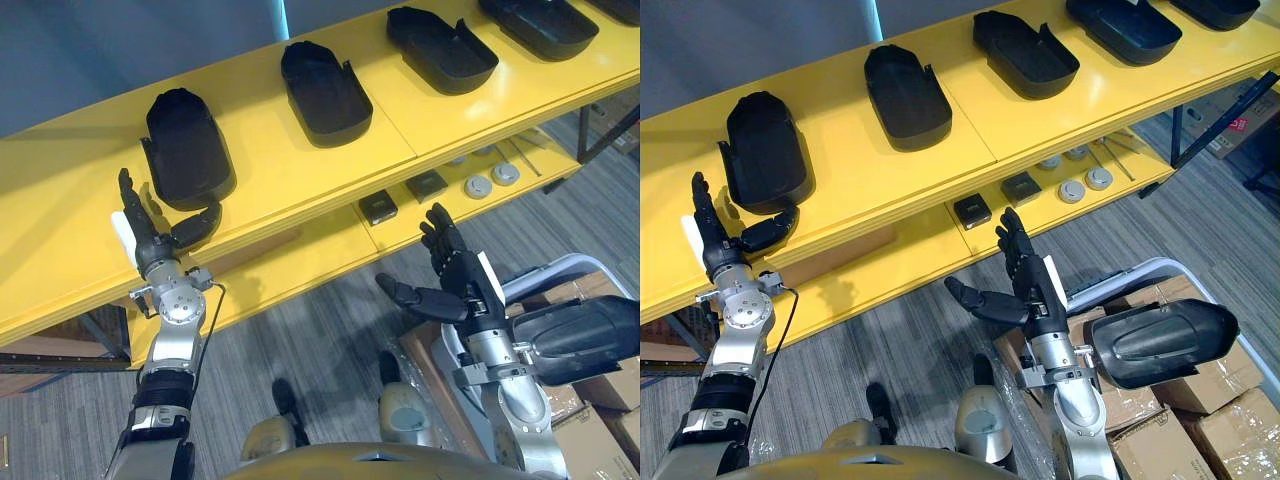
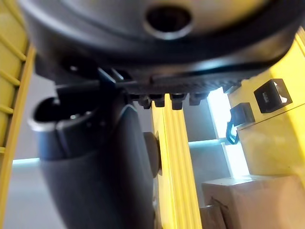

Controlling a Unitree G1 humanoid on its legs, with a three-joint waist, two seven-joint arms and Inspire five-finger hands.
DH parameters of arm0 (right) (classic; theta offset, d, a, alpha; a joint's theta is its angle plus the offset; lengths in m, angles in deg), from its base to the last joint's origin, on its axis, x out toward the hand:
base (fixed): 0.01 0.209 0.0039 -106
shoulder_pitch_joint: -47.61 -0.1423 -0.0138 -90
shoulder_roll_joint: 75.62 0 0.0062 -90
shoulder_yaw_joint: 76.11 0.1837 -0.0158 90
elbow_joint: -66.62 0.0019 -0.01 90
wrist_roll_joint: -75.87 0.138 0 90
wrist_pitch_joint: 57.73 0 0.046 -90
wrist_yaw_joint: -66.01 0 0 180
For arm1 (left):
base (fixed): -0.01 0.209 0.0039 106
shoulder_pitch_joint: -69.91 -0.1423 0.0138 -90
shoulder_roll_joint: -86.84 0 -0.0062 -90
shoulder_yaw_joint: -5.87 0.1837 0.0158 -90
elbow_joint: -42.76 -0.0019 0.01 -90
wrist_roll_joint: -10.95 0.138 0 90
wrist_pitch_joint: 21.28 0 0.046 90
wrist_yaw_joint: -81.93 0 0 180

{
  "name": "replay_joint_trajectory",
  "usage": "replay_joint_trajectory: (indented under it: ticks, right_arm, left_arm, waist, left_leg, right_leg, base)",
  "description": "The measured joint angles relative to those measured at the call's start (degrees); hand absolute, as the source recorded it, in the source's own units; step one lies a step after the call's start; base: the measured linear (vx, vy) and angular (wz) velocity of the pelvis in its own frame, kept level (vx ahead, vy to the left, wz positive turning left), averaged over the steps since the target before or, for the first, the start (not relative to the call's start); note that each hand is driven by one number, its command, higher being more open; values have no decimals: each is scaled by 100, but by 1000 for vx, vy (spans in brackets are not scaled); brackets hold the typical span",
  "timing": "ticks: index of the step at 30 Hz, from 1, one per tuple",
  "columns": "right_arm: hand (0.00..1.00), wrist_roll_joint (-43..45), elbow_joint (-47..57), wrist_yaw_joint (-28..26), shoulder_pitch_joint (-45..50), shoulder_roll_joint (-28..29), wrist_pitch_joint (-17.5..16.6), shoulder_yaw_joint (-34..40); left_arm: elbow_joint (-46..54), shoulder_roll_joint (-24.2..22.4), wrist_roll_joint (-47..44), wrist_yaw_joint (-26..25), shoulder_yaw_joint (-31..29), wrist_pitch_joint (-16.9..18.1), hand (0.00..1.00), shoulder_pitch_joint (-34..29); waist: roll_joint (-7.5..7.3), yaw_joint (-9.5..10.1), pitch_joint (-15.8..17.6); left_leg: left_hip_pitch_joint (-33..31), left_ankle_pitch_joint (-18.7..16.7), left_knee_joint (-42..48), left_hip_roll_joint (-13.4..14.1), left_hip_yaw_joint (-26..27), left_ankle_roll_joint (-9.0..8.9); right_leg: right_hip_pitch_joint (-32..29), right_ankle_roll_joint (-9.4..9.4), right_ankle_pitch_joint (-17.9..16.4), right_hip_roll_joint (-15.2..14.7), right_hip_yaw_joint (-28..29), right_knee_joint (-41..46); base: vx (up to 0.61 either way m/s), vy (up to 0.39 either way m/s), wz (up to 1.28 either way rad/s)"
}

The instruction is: Walk over and take three plastic housings, then place them on the shelf

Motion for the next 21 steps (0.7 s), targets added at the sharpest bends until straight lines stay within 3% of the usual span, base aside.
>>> replay_joint_trajectory:
  ticks: [7,11,21]
  right_arm:
    - [100,-76,149,-135,413,118,-267,7]
    - [100,-79,298,-130,579,306,-343,39]
    - [100,-78,575,262,649,518,-359,-24]
  left_arm:
    - [1897,-471,-171,545,-108,694,100,-1479]
    - [2849,-843,-704,1373,-120,1154,100,-2311]
    - [3755,-1153,-1990,2763,-122,1480,100,-3217]
  waist:
    - [4,35,-20]
    - [94,203,-284]
    - [100,475,-881]
  left_leg:
    - [154,-73,-12,4,-45,-9]
    - [278,-85,-4,5,-143,-20]
    - [278,-135,-21,14,-419,-49]
  right_leg:
    - [294,22,12,-4,-101,-192]
    - [539,23,10,-16,-235,-296]
    - [863,35,-32,-27,-606,-515]
  base:
    - [7,0,4]
    - [27,-4,11]
    - [-14,1,16]
